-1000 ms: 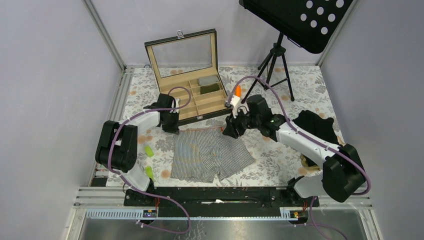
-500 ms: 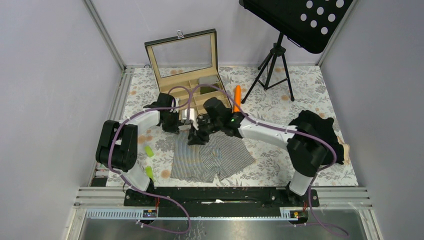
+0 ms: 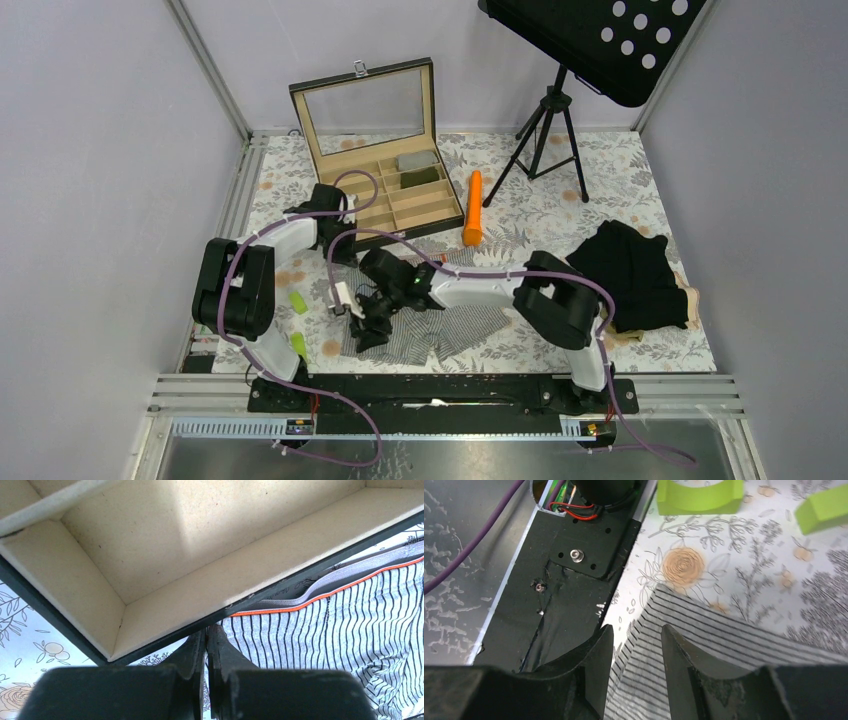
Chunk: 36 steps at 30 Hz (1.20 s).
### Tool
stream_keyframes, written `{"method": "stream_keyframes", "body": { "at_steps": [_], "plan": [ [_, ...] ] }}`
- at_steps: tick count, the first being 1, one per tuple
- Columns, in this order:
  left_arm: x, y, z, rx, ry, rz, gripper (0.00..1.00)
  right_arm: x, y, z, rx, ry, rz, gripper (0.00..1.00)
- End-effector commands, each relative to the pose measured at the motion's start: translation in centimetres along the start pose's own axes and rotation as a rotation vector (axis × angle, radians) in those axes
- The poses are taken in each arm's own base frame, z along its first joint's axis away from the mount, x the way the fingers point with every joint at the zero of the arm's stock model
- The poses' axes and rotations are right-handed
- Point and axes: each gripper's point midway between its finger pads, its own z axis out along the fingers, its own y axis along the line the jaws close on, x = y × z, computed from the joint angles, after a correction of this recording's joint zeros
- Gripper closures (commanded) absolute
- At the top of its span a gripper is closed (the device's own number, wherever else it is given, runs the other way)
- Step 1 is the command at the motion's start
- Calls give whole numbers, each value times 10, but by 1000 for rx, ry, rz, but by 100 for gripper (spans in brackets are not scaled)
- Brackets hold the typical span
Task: Roll the underwear
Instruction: Fold the underwear at the center of the board.
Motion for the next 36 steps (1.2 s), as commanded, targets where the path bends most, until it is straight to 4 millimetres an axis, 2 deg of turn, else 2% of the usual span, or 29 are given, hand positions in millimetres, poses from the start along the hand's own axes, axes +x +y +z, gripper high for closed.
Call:
{"method": "stream_keyframes", "body": {
  "at_steps": [1,7,10,22,26,32,36],
  "plan": [
    [-13,-1,-3,17,-34,12,100,-32,-2,21,-43,-68,-153,52],
    [-9,-1,-5,29,-23,-3,100,-31,-11,46,-59,-49,-250,52],
    [-7,0,-4,32,-18,-13,100,-16,-11,53,-81,1,-260,53],
    [-9,7,-6,20,-24,-37,100,16,-11,64,-118,81,-247,54],
    [-6,8,-7,19,-21,-38,100,10,-13,65,-115,64,-250,54],
    [-1,7,-7,29,-14,-39,100,-15,-14,62,-102,5,-261,54],
    [-2,7,-7,30,-17,-38,100,-10,-16,66,-108,9,-271,53]
  ]
}}
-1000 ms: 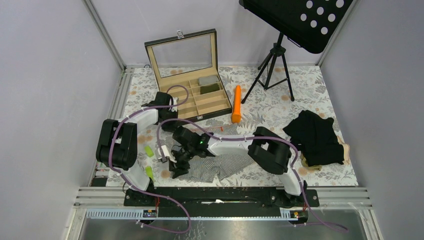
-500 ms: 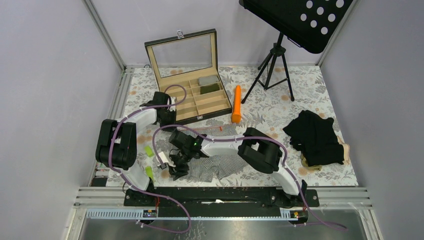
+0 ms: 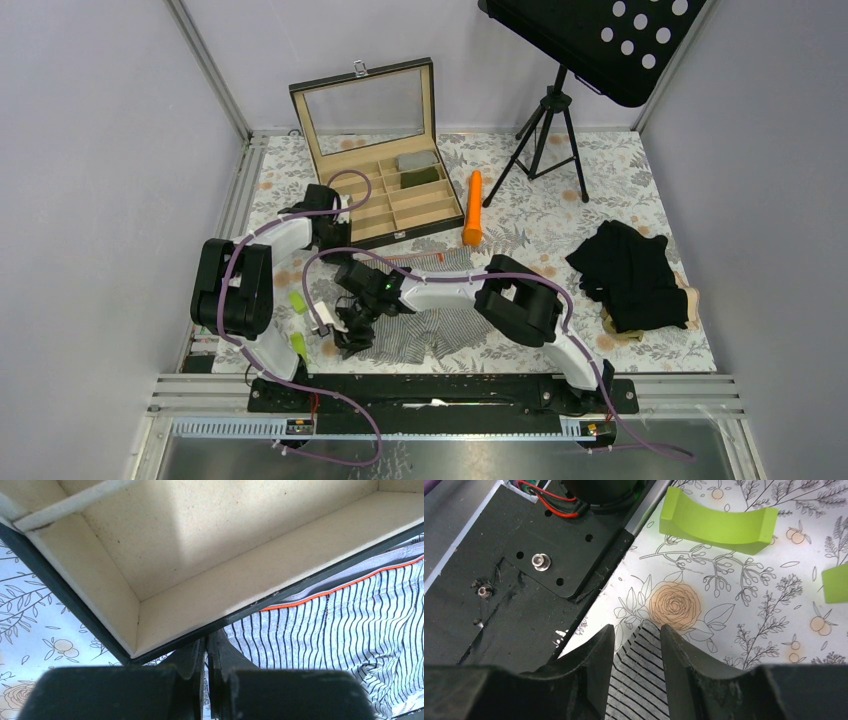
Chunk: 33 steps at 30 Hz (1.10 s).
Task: Roll the underwear
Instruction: Fold the underwear at the center of the board.
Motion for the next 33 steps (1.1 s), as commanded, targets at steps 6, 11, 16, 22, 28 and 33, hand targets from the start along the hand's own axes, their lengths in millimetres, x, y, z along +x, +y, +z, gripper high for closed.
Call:
{"method": "stream_keyframes", "body": {
  "at_steps": [6,11,16,22,28,33],
  "plan": [
    [-3,-3,-7,20,-22,2,100,1,-8,10,-2,6,-88,56],
    [-2,-3,-6,23,-18,2,100,7,-9,14,0,10,-71,61],
    [-4,-3,-8,21,-24,4,100,-8,-12,15,16,-41,-50,71],
    [-21,0,-26,22,-59,-29,100,-37,-17,2,48,-90,-73,92],
    [-40,-5,-64,57,-131,-67,100,-93,-30,-29,116,-205,-126,100],
    [-54,-16,-87,91,-181,-62,100,-119,-32,-60,143,-265,-117,100]
  ]
}}
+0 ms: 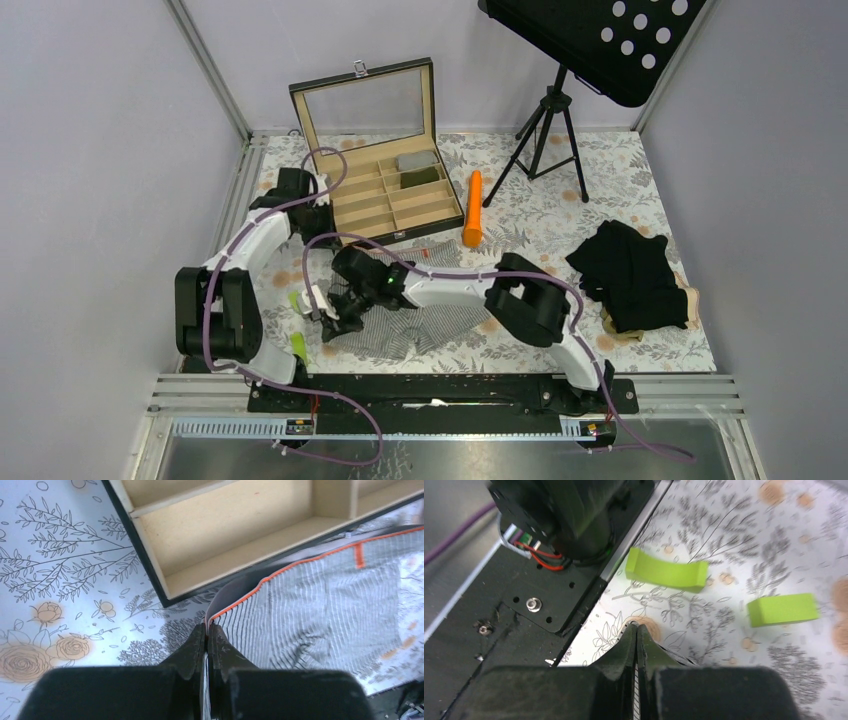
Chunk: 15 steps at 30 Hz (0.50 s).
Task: Roll the underwear
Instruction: Fold the underwear at the center of the board.
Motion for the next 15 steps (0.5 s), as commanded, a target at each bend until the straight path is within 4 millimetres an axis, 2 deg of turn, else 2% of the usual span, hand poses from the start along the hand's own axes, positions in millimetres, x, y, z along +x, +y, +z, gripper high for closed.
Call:
{"method": "stream_keyframes", "body": {
  "at_steps": [1,4,7,10,15],
  "plan": [
    [-29,-26,-31,82,-82,2,100,-88,-17,-48,72,-167,-88,100],
    [-37,-41,-35,131,-91,-11,100,-95,-19,-68,103,-173,-73,100],
    [-39,-60,-24,159,-68,30,100,-98,-21,-89,143,-169,-58,100],
    [-49,-84,-19,201,-60,56,100,-96,-23,-110,185,-146,-43,100],
    [-68,-125,-16,272,-64,119,100,-81,-23,-151,257,-88,-4,100]
  ]
}}
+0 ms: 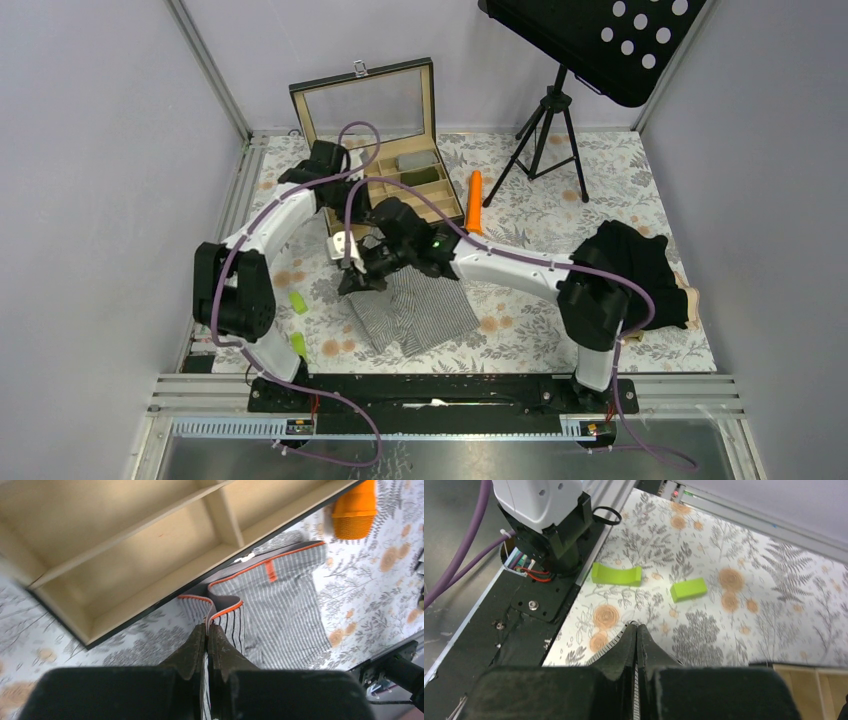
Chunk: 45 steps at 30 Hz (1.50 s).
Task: Roll the underwear
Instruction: Fold the underwear at the center of the board.
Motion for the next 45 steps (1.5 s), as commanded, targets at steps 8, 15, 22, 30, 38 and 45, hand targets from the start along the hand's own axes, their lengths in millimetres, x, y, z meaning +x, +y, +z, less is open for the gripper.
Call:
{"method": "stream_keyframes", "body": {
  "at_steps": [8,15,22,30,38,45],
  "plan": [
    [-33,-90,29,159,0,116,100,26,-1,-83,164,98,68,100],
    [-30,-115,56,159,30,142,100,45,5,-115,229,123,104,100],
    [-22,-123,73,145,56,161,100,75,13,-143,277,163,129,100],
    [-16,-131,96,135,77,191,100,108,22,-149,267,204,151,100],
    [-21,-133,108,127,68,205,100,124,25,-163,297,236,155,100],
    [-16,-140,110,148,83,214,100,141,40,-173,288,270,177,100]
  ]
}}
